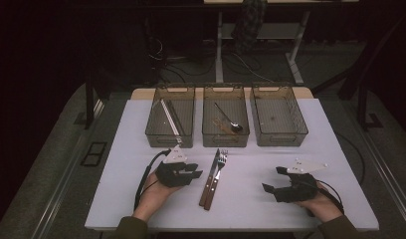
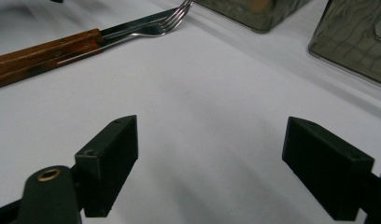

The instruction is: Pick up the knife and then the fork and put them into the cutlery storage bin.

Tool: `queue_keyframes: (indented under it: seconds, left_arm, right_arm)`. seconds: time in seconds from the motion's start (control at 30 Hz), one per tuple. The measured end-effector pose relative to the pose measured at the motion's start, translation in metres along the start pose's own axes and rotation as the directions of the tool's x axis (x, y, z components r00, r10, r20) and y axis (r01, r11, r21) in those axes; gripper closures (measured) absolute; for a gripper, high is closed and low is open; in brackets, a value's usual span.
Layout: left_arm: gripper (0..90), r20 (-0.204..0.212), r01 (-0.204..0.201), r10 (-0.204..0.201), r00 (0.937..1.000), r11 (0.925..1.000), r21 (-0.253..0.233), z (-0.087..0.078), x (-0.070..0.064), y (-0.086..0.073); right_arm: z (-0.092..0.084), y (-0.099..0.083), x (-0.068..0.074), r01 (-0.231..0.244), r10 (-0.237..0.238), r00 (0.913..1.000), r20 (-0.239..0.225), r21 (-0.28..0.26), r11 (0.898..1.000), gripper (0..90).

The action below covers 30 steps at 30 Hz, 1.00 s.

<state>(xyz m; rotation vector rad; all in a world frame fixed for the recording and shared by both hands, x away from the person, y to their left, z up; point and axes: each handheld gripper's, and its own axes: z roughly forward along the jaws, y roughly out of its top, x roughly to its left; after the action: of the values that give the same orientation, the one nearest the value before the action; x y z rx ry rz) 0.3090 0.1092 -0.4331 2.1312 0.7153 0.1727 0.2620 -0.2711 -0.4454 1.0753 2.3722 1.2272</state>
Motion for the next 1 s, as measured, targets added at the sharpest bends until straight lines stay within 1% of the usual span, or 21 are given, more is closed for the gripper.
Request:
queue_keyframes:
  seconds: [0.03,0.13,0.2,0.43,0.5,0.53,0.6,0.7,0.8,0.9,1.0]
  left_arm:
    - [75.6,-0.002,0.000,0.000,1.0000,1.0000,0.009,0.004,0.001,0.002]
    - [85.4,-0.005,0.020,-0.020,0.9998,0.9993,0.031,0.015,0.006,0.007]
    - [88.4,-0.005,0.023,-0.023,0.9997,0.9989,0.041,0.021,0.009,0.009]
    - [88.7,-0.015,0.010,-0.009,0.9999,0.9977,0.067,0.043,0.010,0.015]
    - [88.7,-0.024,0.000,0.002,0.9997,0.9968,0.080,0.049,0.009,0.016]
    - [88.7,-0.023,0.005,-0.003,0.9997,0.9972,0.074,0.050,0.009,0.017]
    - [88.7,-0.030,0.001,0.001,0.9996,0.9971,0.076,0.052,0.008,0.018]
    - [88.8,-0.023,-0.007,0.009,0.9997,0.9970,0.077,0.053,0.005,0.018]
    - [88.8,-0.010,-0.009,0.010,0.9999,0.9972,0.074,0.054,0.004,0.018]
    - [88.8,-0.005,-0.028,0.029,0.9996,0.9967,0.076,0.055,0.001,0.019]
    - [88.8,0.010,-0.034,0.033,0.9994,0.9965,0.076,0.056,-0.002,0.019]
  right_arm:
    - [0.000,0.000,0.000,0.000,0.000,1.0000,0.001,-0.001,1.000,18.0]
    - [-0.001,0.000,0.001,-0.001,0.001,1.0000,0.001,-0.003,1.000,18.0]
    - [-0.001,0.000,0.000,0.000,0.000,1.0000,0.004,-0.003,1.000,18.0]
    - [-0.001,0.000,-0.002,-0.003,0.003,1.0000,-0.001,-0.003,1.000,18.0]
    - [0.000,0.000,-0.002,-0.005,0.005,1.0000,0.001,0.003,1.000,18.0]
    - [0.000,0.000,-0.001,-0.004,0.004,1.0000,0.001,0.004,1.000,18.0]
    - [0.000,0.000,-0.001,-0.004,0.004,1.0000,0.002,0.004,1.000,18.0]
    - [0.000,0.000,-0.001,-0.004,0.004,1.0000,0.002,0.002,1.000,18.0]
    - [-0.001,0.000,-0.001,-0.004,0.004,1.0000,0.002,0.000,1.000,18.0]
    - [-0.001,0.000,-0.001,-0.004,0.004,1.0000,0.004,0.000,1.000,18.0]
    - [-0.001,0.000,-0.002,-0.004,0.004,1.0000,0.004,-0.002,1.000,18.0]
